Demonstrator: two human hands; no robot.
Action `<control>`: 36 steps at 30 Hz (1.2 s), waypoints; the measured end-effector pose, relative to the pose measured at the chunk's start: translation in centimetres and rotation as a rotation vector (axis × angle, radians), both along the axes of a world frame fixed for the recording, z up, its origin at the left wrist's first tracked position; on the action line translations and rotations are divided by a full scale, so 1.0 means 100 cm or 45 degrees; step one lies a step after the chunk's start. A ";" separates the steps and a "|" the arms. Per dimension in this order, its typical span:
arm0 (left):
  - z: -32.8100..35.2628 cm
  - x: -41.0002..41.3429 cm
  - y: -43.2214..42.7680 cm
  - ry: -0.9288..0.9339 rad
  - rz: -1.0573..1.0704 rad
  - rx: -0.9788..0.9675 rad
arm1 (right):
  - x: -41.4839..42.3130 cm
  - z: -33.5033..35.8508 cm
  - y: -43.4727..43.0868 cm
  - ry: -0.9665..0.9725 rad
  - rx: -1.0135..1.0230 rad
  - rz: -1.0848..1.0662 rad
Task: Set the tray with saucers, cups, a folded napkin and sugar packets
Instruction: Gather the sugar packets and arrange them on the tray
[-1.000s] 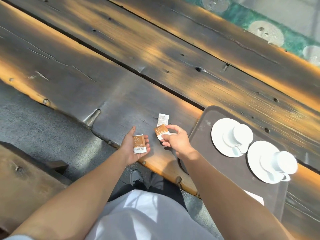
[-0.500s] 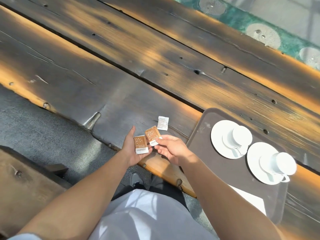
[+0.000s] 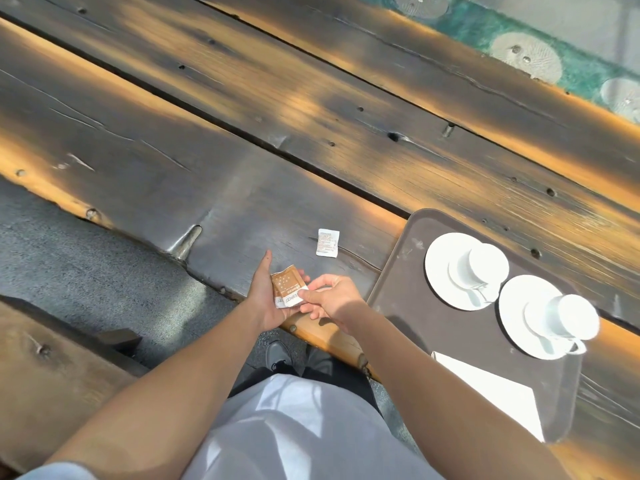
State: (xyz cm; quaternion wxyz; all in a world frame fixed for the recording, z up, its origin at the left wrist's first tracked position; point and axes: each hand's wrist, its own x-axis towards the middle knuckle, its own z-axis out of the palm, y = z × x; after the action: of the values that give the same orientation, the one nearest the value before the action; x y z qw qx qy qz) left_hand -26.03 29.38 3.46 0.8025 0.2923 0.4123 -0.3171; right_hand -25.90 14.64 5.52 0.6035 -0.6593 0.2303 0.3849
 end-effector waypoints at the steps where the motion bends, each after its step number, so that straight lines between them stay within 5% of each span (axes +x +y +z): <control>1: -0.001 0.000 0.000 -0.005 -0.006 0.012 | 0.000 -0.001 0.002 -0.013 -0.005 0.002; 12: 0.003 0.007 0.003 0.025 0.137 -0.008 | -0.003 0.001 0.020 -0.003 -0.149 0.142; 32: -0.011 0.029 -0.006 0.072 -0.053 0.052 | 0.030 -0.012 0.003 -0.022 -0.566 0.426; 36: -0.016 0.035 -0.007 0.101 -0.046 0.070 | 0.047 -0.019 -0.012 -0.101 -0.585 0.202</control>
State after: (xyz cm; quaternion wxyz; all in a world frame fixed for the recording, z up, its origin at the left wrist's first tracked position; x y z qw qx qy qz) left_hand -22.51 28.67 1.84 0.7714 0.3088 0.4470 -0.3313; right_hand -21.22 13.41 3.60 0.4142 -0.8099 0.2354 0.3421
